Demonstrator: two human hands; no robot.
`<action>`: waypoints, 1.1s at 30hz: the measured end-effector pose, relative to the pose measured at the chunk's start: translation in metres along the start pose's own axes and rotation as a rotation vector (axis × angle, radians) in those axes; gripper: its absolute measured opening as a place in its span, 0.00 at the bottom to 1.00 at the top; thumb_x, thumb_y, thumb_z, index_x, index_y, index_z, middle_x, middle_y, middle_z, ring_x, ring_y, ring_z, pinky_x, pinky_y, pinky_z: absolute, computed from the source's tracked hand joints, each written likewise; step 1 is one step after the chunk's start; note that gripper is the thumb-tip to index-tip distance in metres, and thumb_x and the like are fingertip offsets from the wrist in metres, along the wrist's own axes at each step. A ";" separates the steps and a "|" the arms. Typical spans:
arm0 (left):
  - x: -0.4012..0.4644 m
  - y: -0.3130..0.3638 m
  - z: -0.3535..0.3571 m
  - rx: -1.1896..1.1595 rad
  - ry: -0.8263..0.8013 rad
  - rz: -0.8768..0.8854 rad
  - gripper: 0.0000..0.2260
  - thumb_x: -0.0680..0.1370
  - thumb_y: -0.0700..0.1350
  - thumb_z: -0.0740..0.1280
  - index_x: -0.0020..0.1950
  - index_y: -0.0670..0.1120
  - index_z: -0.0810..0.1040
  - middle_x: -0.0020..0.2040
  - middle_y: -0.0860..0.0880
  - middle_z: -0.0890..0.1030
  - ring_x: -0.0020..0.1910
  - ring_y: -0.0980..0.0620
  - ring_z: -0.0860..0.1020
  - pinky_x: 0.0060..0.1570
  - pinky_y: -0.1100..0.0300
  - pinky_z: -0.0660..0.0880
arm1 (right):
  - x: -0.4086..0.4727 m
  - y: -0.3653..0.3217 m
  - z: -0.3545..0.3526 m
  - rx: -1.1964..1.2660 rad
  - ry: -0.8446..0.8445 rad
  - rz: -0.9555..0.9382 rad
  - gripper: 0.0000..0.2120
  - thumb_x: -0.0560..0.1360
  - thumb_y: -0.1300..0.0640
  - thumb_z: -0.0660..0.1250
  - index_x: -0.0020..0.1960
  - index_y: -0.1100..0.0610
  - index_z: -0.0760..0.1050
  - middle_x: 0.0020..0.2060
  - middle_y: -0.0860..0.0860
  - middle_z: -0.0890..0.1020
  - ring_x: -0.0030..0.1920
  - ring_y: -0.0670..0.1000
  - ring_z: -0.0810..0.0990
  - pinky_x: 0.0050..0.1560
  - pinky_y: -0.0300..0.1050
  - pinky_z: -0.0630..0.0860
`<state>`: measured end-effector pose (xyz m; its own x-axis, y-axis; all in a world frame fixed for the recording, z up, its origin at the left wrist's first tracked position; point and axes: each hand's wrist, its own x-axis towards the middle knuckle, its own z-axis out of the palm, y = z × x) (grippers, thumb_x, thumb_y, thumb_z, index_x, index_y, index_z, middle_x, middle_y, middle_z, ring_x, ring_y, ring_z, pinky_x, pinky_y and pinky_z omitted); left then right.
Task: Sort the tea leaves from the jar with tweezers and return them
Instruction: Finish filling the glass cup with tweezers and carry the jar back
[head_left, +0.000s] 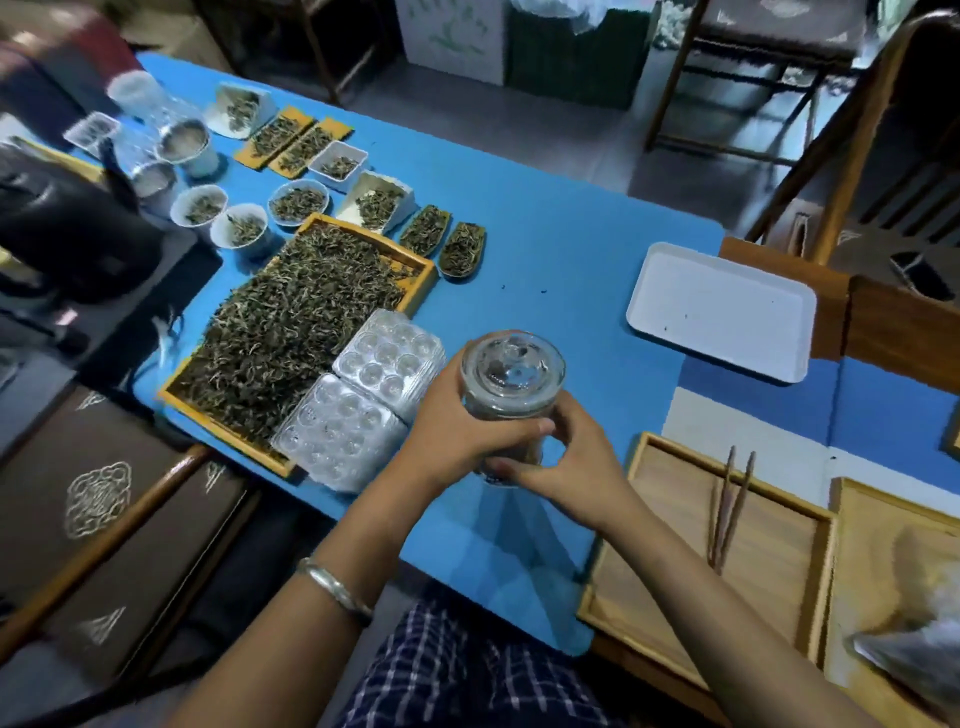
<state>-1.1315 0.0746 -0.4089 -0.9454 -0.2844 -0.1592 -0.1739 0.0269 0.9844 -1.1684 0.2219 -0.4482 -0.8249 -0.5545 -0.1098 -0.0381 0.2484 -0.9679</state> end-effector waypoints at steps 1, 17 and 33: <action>-0.005 0.002 -0.009 -0.011 0.025 0.009 0.31 0.60 0.37 0.79 0.62 0.46 0.76 0.53 0.50 0.84 0.53 0.55 0.82 0.52 0.63 0.77 | 0.003 -0.005 0.007 0.011 -0.019 -0.018 0.32 0.59 0.42 0.79 0.59 0.44 0.72 0.54 0.38 0.80 0.57 0.40 0.78 0.59 0.41 0.75; -0.203 0.058 -0.241 -0.126 0.542 0.285 0.36 0.57 0.44 0.81 0.64 0.49 0.74 0.59 0.49 0.83 0.61 0.48 0.80 0.60 0.51 0.76 | -0.027 -0.181 0.237 0.099 -0.424 -0.443 0.26 0.62 0.49 0.80 0.57 0.54 0.78 0.50 0.49 0.84 0.53 0.48 0.83 0.56 0.49 0.79; -0.567 0.113 -0.472 0.139 1.212 0.396 0.12 0.68 0.40 0.78 0.46 0.54 0.82 0.44 0.58 0.85 0.45 0.59 0.84 0.41 0.65 0.78 | -0.228 -0.368 0.577 0.248 -0.993 -0.704 0.22 0.64 0.52 0.78 0.55 0.58 0.78 0.46 0.53 0.85 0.47 0.50 0.84 0.48 0.47 0.82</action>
<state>-0.4852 -0.2139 -0.1720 -0.0977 -0.9184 0.3834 -0.0363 0.3883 0.9208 -0.6404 -0.2015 -0.1978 0.1192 -0.8939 0.4322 -0.1024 -0.4440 -0.8901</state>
